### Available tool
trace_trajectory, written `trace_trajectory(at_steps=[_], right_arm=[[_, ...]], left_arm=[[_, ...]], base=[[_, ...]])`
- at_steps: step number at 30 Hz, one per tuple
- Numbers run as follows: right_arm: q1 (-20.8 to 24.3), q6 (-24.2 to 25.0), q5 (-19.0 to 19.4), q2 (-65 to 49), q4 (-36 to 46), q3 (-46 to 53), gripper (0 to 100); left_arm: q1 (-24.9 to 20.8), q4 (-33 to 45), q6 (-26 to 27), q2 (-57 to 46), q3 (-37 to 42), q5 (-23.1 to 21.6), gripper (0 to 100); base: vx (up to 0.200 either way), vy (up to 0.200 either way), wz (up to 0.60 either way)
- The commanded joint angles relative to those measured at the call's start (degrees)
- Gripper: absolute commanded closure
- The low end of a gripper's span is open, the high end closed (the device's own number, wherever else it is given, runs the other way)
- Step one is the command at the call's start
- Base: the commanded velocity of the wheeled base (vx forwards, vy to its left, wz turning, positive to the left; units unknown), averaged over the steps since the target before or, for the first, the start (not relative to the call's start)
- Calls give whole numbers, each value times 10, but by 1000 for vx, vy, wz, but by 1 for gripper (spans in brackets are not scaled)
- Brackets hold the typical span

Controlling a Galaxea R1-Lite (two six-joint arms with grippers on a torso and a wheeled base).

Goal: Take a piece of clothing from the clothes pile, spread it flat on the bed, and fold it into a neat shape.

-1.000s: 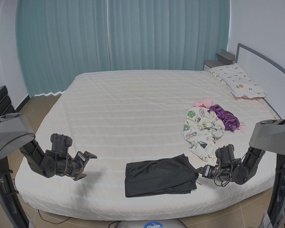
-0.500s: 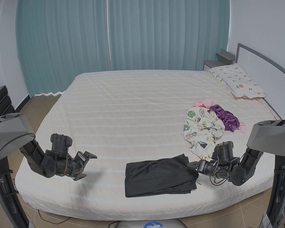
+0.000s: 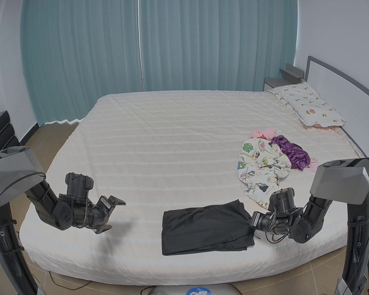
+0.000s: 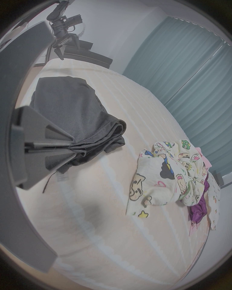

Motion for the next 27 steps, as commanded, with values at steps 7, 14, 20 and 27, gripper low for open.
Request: trace_trajectory(at_steps=[7,14,20,27], right_arm=[[4,2,0,-67,-1,66,100],[5,0,3,-56,0,95,0],[-11,1,2,-54,-2,57,0],[-5,1,-3,-17,16,-53,0]], left_arm=[[0,0,0,0,2,0,0],[0,0,0,0,2,0,0],[0,0,0,1,2,0,0],[0,0,0,1,2,0,0]], base=[[0,0,0],[0,0,0],[0,0,0],[0,0,0]])
